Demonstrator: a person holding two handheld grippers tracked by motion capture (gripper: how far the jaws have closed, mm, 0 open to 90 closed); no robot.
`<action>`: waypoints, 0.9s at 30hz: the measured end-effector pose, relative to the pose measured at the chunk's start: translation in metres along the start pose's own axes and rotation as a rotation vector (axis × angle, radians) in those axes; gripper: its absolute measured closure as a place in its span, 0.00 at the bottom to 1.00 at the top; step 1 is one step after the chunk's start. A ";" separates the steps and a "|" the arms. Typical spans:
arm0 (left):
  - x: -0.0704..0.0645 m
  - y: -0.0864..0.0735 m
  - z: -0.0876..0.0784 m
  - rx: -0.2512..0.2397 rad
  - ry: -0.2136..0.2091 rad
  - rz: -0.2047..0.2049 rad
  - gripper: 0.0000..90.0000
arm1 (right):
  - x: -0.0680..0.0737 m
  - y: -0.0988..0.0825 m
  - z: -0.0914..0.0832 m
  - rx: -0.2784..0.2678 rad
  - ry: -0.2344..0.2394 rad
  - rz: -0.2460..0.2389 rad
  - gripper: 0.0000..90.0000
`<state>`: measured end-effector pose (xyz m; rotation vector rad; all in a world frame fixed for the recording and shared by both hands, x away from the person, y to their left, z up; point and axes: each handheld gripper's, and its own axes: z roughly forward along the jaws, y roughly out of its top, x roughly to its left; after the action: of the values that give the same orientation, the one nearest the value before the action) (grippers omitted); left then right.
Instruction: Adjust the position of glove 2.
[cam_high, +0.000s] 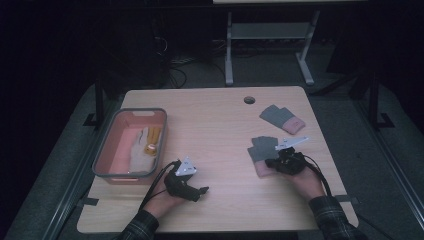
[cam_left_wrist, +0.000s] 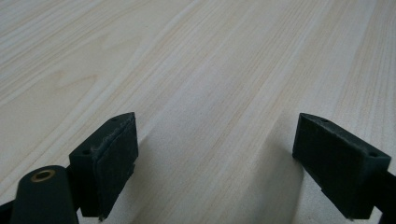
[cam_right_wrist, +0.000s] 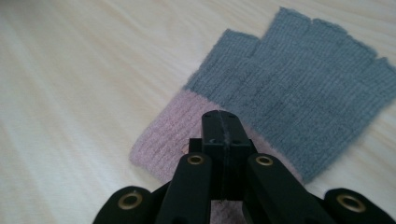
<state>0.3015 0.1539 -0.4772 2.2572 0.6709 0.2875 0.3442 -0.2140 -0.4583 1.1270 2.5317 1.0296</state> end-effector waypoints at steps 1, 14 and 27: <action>0.000 0.000 0.000 0.000 0.000 0.000 0.15 | 0.008 0.002 0.002 0.012 0.020 -0.014 1.00; 0.000 0.000 0.000 0.001 0.000 0.001 0.15 | 0.044 0.008 0.010 0.030 0.115 -0.085 1.00; 0.000 0.000 0.000 0.001 0.000 0.000 0.15 | 0.043 0.018 0.007 -0.025 0.083 -0.101 1.00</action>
<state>0.3015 0.1539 -0.4771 2.2578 0.6708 0.2871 0.3278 -0.1711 -0.4466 0.9584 2.6022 1.1001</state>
